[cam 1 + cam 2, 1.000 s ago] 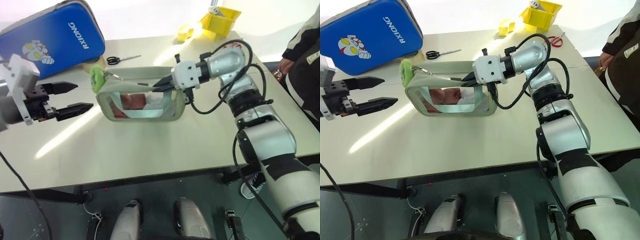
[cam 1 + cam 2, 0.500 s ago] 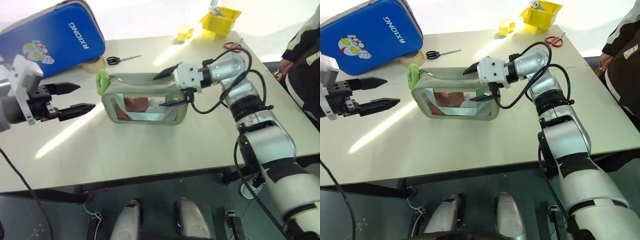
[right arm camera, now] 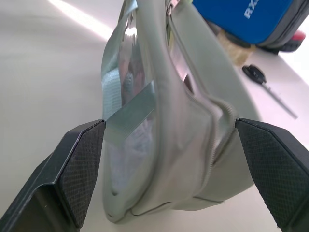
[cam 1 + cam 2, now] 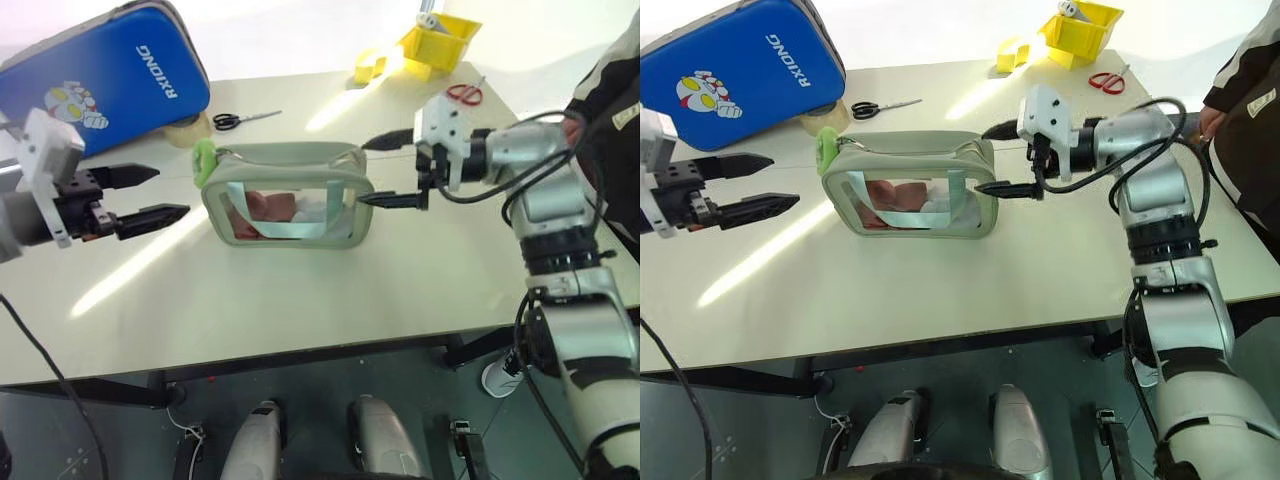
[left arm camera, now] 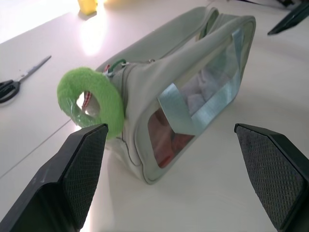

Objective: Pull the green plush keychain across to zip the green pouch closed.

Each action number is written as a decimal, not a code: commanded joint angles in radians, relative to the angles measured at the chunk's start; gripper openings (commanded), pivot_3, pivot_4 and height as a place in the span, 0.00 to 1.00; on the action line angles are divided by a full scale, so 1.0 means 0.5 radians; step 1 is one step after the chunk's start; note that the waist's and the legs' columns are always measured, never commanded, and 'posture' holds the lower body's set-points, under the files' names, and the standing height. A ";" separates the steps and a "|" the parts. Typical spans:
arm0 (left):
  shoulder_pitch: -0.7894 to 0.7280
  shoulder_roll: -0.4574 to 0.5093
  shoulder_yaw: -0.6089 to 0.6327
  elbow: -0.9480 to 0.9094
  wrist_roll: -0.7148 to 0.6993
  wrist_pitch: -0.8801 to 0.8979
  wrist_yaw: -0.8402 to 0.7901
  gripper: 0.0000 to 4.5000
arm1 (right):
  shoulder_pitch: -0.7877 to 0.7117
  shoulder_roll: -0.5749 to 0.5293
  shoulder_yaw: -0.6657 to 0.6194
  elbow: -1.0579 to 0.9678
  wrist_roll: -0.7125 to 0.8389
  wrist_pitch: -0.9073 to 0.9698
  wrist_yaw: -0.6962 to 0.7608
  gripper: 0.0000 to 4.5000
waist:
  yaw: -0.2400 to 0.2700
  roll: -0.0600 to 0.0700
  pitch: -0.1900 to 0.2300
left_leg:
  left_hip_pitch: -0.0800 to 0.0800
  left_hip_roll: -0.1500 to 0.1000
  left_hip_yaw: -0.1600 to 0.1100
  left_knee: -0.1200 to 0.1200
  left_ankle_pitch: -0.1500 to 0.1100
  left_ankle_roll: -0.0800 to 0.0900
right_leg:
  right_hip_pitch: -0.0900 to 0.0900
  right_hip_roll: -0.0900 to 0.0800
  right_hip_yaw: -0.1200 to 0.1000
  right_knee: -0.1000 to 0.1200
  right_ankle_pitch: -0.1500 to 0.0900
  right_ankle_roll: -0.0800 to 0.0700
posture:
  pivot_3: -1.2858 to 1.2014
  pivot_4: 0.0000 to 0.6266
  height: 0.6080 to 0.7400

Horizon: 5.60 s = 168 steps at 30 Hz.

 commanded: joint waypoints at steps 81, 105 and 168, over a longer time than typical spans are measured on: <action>-0.733 -0.695 0.140 1.192 -0.008 0.249 0.541 0.99 | 0.004 -0.002 0.017 -0.157 -0.005 -0.102 -0.120 0.00 | 0.000 -0.002 -0.001 | -0.001 -0.001 0.000 0.004 0.001 -0.001 | -0.001 -0.001 0.000 0.002 0.001 0.002 | 0.52 0.24 1.00; -0.937 -0.838 0.098 1.527 0.070 0.213 0.416 0.03 | 0.038 -0.065 0.011 -0.217 -0.013 -0.078 -0.142 0.00 | -0.001 -0.002 -0.001 | -0.002 -0.002 0.000 0.005 0.001 -0.002 | -0.001 -0.001 0.000 0.002 0.002 0.003 | 0.52 0.24 1.00; -0.425 -0.284 -0.347 0.528 0.353 -0.219 -0.101 1.00 | 0.041 -0.012 0.052 -0.196 -0.005 -0.141 -0.153 0.00 | 0.016 -0.002 -0.001 | 0.000 0.000 0.008 0.003 0.001 -0.002 | -0.002 0.000 0.007 0.002 0.002 0.003 | 0.52 0.24 1.00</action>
